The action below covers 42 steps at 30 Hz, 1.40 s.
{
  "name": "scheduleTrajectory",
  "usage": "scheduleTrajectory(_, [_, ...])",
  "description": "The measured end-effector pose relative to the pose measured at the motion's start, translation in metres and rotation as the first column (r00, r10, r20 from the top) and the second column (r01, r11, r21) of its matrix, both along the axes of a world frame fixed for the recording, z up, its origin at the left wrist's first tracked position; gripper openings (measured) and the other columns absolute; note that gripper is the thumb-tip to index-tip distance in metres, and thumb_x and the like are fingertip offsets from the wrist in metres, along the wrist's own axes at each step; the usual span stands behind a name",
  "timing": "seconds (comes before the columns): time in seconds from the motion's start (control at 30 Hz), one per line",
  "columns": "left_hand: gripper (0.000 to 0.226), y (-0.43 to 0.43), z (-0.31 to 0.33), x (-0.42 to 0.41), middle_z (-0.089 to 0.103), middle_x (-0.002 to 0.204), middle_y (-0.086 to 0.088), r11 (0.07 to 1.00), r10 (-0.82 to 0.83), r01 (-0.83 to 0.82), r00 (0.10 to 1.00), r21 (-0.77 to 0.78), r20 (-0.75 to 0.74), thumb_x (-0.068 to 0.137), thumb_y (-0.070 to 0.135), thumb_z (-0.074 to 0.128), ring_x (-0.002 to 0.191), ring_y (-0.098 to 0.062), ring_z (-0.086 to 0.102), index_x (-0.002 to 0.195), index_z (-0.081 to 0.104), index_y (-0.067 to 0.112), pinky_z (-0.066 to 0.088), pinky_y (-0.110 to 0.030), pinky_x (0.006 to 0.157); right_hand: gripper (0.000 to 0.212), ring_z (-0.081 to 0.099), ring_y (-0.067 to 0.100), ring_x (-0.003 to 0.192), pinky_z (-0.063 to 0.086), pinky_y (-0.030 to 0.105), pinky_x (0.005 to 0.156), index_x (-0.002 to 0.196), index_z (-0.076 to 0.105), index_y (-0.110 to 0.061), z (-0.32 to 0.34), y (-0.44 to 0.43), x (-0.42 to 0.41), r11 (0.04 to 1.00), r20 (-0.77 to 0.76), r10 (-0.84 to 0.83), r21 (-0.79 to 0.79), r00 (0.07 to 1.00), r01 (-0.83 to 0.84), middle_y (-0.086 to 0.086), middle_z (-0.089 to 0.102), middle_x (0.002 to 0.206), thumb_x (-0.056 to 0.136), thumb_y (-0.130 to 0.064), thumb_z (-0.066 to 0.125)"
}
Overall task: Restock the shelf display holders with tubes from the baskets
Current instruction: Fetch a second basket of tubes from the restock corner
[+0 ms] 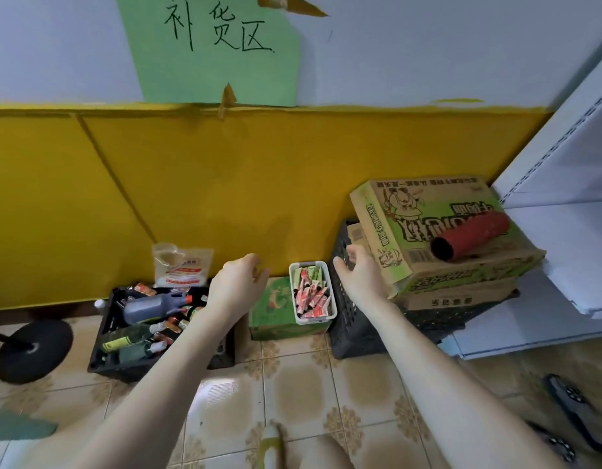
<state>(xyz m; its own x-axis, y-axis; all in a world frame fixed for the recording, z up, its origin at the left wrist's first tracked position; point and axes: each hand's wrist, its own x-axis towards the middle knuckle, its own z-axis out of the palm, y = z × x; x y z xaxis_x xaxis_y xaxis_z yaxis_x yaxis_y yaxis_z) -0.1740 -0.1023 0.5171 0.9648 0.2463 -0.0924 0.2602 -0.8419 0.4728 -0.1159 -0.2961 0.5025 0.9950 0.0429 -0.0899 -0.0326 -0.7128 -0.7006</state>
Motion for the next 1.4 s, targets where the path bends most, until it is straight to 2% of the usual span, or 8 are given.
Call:
scheduleTrajectory(0.07, [0.037, -0.002, -0.006, 0.021, 0.065, 0.114, -0.01, 0.999, -0.014, 0.014, 1.0, -0.032, -0.021, 0.095, 0.03, 0.048, 0.103, -0.03, 0.059, 0.125, 0.054, 0.009, 0.05, -0.036, 0.078, 0.043, 0.051, 0.021, 0.118, 0.038, 0.02, 0.083, 0.133, 0.043, -0.005, -0.006, 0.001, 0.017, 1.0, -0.02, -0.005, -0.023, 1.0, 0.004, 0.01, 0.052, 0.13, 0.096, -0.025, 0.05])
scheduleTrajectory(0.17, [0.034, -0.005, -0.02, 0.052, 0.067, 0.108, -0.01, 0.998, -0.034, 0.031, 0.997, -0.052, -0.062, 0.096, 0.028, 0.047, 0.1, -0.029, 0.061, 0.121, 0.055, 0.007, 0.052, -0.039, 0.077, 0.038, 0.054, 0.023, 0.109, 0.042, 0.028, 0.082, 0.128, 0.047, -0.004, -0.02, 0.002, 0.045, 0.999, -0.054, -0.009, -0.033, 0.999, 0.007, 0.012, 0.056, 0.123, 0.095, -0.023, 0.051])
scheduleTrajectory(0.5, [0.031, -0.003, -0.079, 0.129, 0.067, 0.105, -0.011, 0.998, 0.037, -0.044, 0.985, -0.033, -0.17, 0.095, 0.029, 0.05, 0.099, -0.031, 0.06, 0.116, 0.058, 0.008, 0.049, -0.036, 0.071, 0.033, 0.055, 0.026, 0.11, 0.041, 0.027, 0.081, 0.123, 0.051, -0.003, -0.071, 0.003, 0.142, 0.994, -0.174, 0.077, -0.062, 0.982, -0.089, 0.013, 0.057, 0.121, 0.094, -0.02, 0.053])
scheduleTrajectory(0.7, [0.031, -0.005, -0.127, 0.151, 0.068, 0.1, -0.012, 0.992, 0.064, -0.092, 0.959, -0.091, -0.278, 0.094, 0.028, 0.049, 0.094, -0.034, 0.061, 0.117, 0.057, 0.01, 0.052, -0.042, 0.075, 0.029, 0.057, 0.032, 0.105, 0.045, 0.037, 0.082, 0.115, 0.053, 0.002, -0.122, 0.01, 0.16, 0.987, -0.289, 0.089, -0.101, 0.953, -0.122, 0.018, 0.061, 0.112, 0.094, -0.018, 0.053])
scheduleTrajectory(0.8, [0.032, -0.003, -0.157, 0.16, 0.069, 0.101, -0.011, 0.99, 0.058, -0.093, 0.953, -0.105, -0.298, 0.094, 0.028, 0.049, 0.095, -0.032, 0.063, 0.12, 0.056, 0.01, 0.053, -0.04, 0.073, 0.028, 0.058, 0.03, 0.104, 0.045, 0.036, 0.081, 0.114, 0.055, 0.002, -0.152, 0.013, 0.164, 0.988, -0.314, 0.078, -0.106, 0.946, -0.116, 0.018, 0.062, 0.112, 0.093, -0.018, 0.054])
scheduleTrajectory(1.03, [0.032, 0.008, -0.275, 0.185, 0.067, 0.106, -0.014, 0.993, 0.027, -0.064, 0.942, -0.102, -0.334, 0.095, 0.029, 0.049, 0.098, -0.033, 0.062, 0.119, 0.056, 0.01, 0.052, -0.04, 0.075, 0.028, 0.058, 0.03, 0.1, 0.035, 0.025, 0.068, 0.116, 0.054, -0.003, -0.264, 0.018, 0.189, 0.992, -0.322, -0.01, -0.124, 0.947, -0.032, 0.013, 0.061, 0.107, 0.092, -0.019, 0.055])
scheduleTrajectory(1.27, [0.033, 0.005, -0.408, 0.199, 0.068, 0.104, -0.017, 0.992, -0.011, -0.038, 0.923, -0.118, -0.385, 0.094, 0.027, 0.047, 0.097, -0.036, 0.062, 0.122, 0.055, 0.011, 0.052, -0.041, 0.078, 0.036, 0.054, 0.035, 0.11, 0.042, 0.036, 0.082, 0.125, 0.049, -0.001, -0.387, 0.013, 0.209, 0.98, -0.325, -0.096, -0.196, 0.941, 0.032, 0.02, 0.059, 0.118, 0.094, -0.019, 0.052])
scheduleTrajectory(1.4, [0.033, -0.002, -0.469, 0.207, 0.065, 0.111, -0.018, 0.989, -0.03, -0.031, 0.914, -0.143, -0.406, 0.094, 0.024, 0.048, 0.101, -0.037, 0.06, 0.123, 0.053, 0.009, 0.049, -0.04, 0.079, 0.045, 0.048, 0.032, 0.121, 0.04, 0.034, 0.089, 0.135, 0.042, -0.001, -0.443, 0.009, 0.224, 0.968, -0.328, -0.14, -0.246, 0.934, 0.059, 0.018, 0.051, 0.132, 0.094, -0.018, 0.052])
